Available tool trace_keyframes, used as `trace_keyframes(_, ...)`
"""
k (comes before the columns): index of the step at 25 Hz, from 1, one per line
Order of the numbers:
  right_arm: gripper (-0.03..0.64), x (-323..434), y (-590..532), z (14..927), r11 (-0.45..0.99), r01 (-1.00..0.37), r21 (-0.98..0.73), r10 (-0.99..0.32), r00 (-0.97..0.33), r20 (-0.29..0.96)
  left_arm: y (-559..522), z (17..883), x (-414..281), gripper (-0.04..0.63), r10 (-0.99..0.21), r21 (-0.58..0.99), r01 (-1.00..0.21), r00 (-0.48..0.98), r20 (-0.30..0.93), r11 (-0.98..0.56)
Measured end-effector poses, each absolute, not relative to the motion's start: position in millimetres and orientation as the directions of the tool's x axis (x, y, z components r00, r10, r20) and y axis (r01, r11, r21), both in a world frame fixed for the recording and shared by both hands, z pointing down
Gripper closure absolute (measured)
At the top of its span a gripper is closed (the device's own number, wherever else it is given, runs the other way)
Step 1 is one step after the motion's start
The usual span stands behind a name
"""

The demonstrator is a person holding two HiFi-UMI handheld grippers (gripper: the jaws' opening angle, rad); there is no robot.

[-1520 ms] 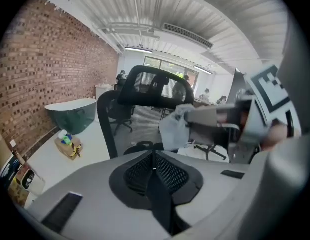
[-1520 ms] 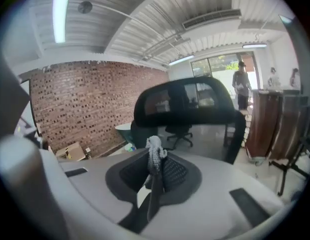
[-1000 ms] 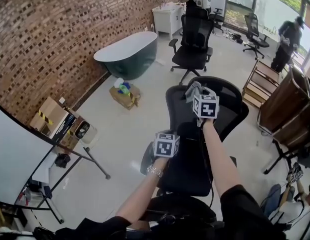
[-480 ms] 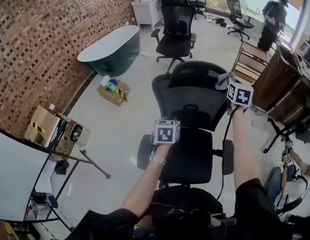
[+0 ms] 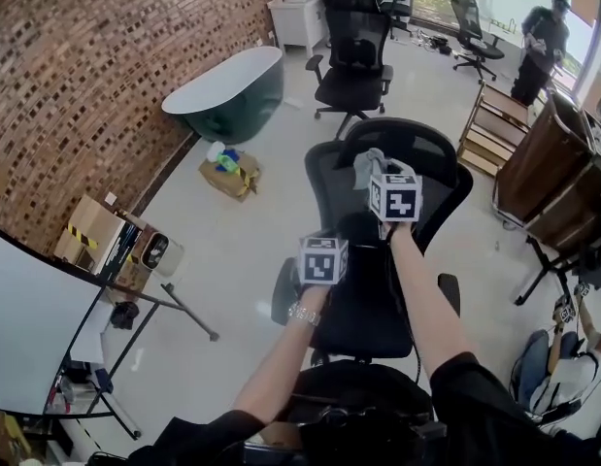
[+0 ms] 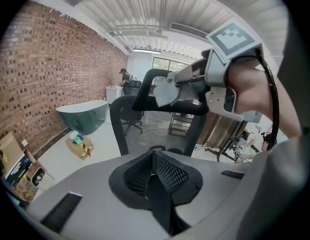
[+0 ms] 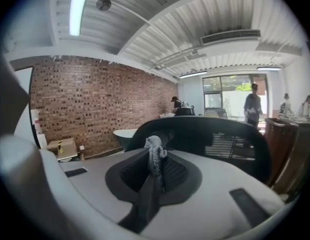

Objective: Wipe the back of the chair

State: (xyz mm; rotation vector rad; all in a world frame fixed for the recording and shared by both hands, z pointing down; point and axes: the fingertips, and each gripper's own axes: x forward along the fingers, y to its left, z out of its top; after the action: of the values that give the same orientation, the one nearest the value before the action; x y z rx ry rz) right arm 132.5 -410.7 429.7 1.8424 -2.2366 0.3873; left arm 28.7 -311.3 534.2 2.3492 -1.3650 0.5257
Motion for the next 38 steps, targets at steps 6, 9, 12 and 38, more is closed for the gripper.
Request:
trace_keyframes(6,0.575,95.3,-438.9,465.7,0.183,-0.983,0.001,-0.894,-0.167,0.416,-307.7,532.5,5.8,0.571,-0.772,0.138,-0.903,0.420,0.477,-0.407)
trace_keyframes(9,0.575,142.6,-443.6,460.3,0.083,-0.994,0.073,-0.917,-0.047,0.396,-306.4,533.4,4.8,0.571,-0.767,0.145,-0.901,0.424,0.481,-0.408)
trace_keyframes(12,0.575,207.0,-431.3,467.9,-0.034,-0.993,0.110,-0.912,0.076,0.404,-306.8,540.6,6.3,0.571,-0.756,0.135,-0.898,0.428,0.495,-0.420)
trace_keyframes(38,0.574,12.8,-487.1,560.4,0.315,-0.949,0.028,-0.839,-0.265,0.474,-306.2,555.7,-44.9,0.571,-0.784,0.102,-0.943,0.321,0.531,-0.317)
